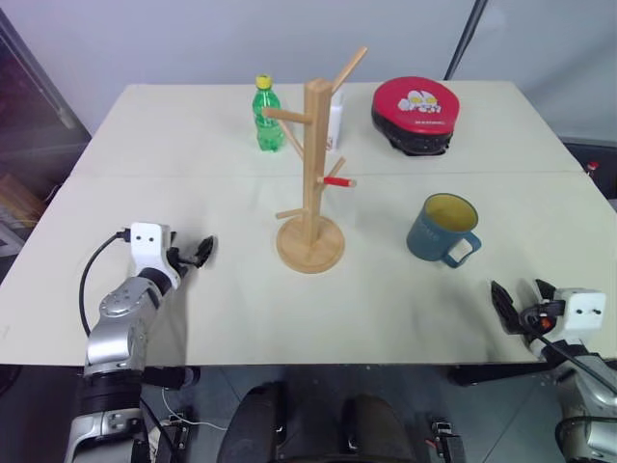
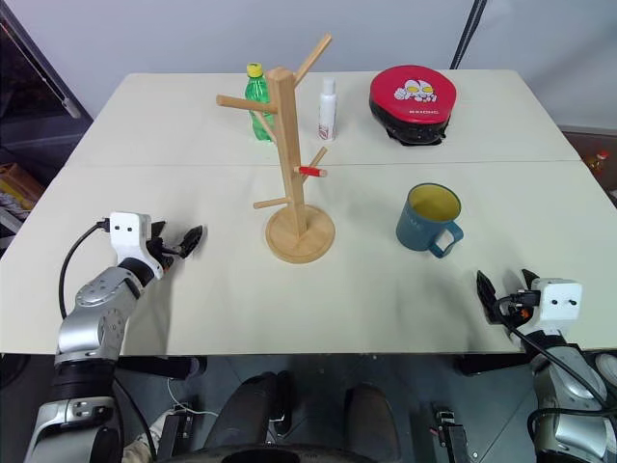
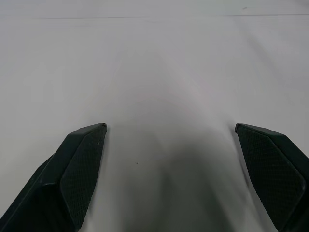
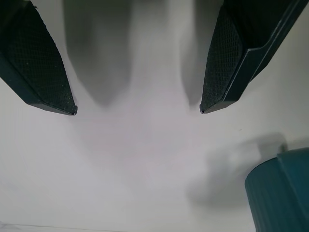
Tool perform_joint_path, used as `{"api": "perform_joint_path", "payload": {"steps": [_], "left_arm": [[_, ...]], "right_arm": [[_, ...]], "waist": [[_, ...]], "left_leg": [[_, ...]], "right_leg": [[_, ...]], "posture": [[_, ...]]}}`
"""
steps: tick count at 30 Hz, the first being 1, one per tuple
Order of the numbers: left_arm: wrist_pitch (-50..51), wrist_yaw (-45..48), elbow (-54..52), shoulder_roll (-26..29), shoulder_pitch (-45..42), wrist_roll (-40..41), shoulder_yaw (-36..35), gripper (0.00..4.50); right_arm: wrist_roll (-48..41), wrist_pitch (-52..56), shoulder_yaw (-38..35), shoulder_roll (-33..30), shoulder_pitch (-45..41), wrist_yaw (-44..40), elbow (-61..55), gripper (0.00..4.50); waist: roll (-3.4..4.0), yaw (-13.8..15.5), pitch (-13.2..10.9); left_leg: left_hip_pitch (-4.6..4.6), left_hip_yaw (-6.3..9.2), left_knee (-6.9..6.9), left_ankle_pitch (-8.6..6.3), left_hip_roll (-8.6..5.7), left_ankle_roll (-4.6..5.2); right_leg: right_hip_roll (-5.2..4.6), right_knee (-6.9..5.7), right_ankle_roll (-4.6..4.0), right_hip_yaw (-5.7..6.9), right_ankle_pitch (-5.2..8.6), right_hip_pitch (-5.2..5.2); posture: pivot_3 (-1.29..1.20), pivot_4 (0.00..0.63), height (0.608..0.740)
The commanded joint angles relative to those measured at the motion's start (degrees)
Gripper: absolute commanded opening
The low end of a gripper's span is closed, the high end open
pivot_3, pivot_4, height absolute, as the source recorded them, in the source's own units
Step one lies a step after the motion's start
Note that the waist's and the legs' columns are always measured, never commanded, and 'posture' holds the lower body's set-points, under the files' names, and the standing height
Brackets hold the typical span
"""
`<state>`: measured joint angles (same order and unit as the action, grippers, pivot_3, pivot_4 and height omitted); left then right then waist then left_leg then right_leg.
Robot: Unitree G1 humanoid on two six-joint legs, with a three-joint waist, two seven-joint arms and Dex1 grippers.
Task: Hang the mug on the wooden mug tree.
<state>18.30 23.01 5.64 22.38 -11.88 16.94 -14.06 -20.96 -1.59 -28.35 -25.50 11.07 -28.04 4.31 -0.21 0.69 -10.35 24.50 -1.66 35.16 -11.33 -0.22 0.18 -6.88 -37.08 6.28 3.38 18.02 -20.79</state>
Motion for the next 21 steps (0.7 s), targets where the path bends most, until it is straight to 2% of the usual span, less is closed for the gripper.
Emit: {"api": "perform_joint_path", "payload": {"steps": [1,9,12,15,21], "left_arm": [[-1.67,5.5,-5.62,1.36,1.76,2.33,0.95,4.5],[-3.33,23.58,-17.7,6.05,8.61,7.94,7.33,4.5],[-2.44,31.01,-22.34,8.87,9.66,9.36,12.11,4.5],[-1.58,33.39,-24.39,10.07,8.69,9.68,14.96,4.5],[-1.72,33.65,-26.34,9.29,5.28,8.66,18.84,4.5]], "right_arm": [[-0.8,0.12,1.0,1.25,1.46,0.09,-5.08,4.26],[1.28,2.74,8.53,5.95,6.55,2.07,-17.69,4.26],[5.03,2.77,11.87,9.43,5.34,7.71,-20.64,4.26],[8.57,2.67,13.92,11.75,4.25,11.75,-21.98,4.26],[14.77,2.47,13.57,14.3,-0.17,20.8,-20.2,4.26]], "waist": [[0.0,-0.04,0.0],[0.08,-0.11,0.04],[0.1,-0.16,0.05],[0.18,-0.23,0.06],[0.19,-0.16,0.07]], "left_leg": [[0.0,0.0,0.0,-0.02,0.01,-0.04],[0.03,-0.05,-0.1,-0.09,0.05,-0.15],[0.04,-0.05,-0.12,-0.1,0.06,-0.17],[0.07,-0.06,-0.15,-0.1,0.06,-0.17],[0.17,-0.09,-0.13,-0.09,0.05,-0.15]], "right_leg": [[0.0,0.0,0.0,0.0,0.0,-0.01],[-0.05,0.07,-0.3,-0.14,0.08,-0.17],[-0.06,0.15,-0.43,-0.18,0.1,-0.4],[-0.07,0.18,-0.49,-0.23,0.1,-0.48],[-0.05,0.18,-0.48,-0.24,0.09,-0.55]], "posture": [[0.0,0.15,0.74],[0.0,0.15,0.74],[0.0,0.15,0.74],[0.0,0.15,0.74],[0.0,0.15,0.74]]}}
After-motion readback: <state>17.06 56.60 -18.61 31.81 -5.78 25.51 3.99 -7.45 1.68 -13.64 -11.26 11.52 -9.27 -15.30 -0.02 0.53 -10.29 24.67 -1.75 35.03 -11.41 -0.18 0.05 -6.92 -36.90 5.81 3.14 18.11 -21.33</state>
